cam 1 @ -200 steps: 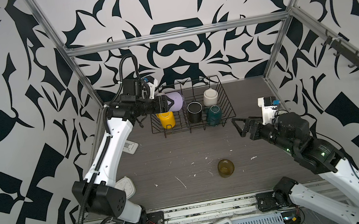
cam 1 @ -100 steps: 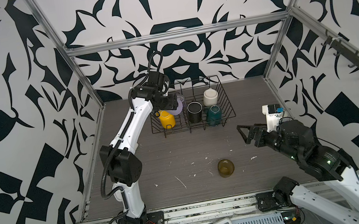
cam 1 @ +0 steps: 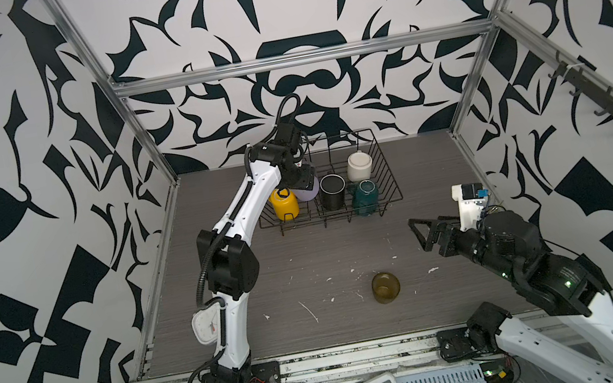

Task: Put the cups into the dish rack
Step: 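Lower the lavender cup upside down into the rack with the left gripper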

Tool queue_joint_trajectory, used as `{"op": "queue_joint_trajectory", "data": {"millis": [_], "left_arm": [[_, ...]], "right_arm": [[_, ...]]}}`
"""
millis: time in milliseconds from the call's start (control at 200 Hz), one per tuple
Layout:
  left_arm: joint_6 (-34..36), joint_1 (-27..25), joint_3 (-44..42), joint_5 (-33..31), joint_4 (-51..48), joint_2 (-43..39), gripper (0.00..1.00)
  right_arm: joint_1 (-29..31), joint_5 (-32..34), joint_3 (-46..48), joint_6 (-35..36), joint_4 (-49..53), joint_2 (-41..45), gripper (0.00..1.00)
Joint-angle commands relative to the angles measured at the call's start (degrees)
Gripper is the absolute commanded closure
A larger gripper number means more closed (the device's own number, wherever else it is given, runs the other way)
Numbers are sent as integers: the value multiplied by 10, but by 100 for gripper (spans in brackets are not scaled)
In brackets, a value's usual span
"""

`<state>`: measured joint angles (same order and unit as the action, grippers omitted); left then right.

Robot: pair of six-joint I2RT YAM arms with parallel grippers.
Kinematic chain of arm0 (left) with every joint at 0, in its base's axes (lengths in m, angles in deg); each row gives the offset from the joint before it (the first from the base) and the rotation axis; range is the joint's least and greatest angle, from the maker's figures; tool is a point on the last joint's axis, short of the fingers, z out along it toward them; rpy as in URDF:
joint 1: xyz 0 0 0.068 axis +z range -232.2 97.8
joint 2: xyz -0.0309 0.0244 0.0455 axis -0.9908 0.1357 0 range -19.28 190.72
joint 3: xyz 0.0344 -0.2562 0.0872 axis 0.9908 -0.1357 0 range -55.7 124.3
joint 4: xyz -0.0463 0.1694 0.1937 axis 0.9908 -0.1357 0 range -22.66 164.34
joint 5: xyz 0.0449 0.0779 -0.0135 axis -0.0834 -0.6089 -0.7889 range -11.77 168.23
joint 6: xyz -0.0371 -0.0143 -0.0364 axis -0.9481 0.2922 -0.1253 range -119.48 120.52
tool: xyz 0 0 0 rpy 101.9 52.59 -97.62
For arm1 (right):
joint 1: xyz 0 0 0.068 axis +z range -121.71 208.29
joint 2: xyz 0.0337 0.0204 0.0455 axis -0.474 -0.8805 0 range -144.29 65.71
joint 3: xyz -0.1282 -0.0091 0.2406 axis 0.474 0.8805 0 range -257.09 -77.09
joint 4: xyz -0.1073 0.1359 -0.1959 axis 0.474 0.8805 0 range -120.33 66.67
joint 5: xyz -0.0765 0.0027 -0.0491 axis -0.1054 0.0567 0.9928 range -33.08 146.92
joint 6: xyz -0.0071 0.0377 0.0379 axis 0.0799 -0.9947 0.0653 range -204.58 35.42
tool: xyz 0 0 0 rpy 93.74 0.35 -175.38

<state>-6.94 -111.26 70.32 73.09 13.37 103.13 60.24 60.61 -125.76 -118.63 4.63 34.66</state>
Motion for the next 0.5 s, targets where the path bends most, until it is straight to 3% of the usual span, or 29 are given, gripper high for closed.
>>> {"op": "queue_joint_trajectory", "data": {"millis": [0, 495], "left_arm": [[10, -4, 24, -28, -46, 27, 100], [25, -14, 43, -52, -55, 90, 100]], "right_arm": [[1, 5, -3, 9, -10, 0, 2], [1, -1, 4, 11, -19, -15, 2]]}}
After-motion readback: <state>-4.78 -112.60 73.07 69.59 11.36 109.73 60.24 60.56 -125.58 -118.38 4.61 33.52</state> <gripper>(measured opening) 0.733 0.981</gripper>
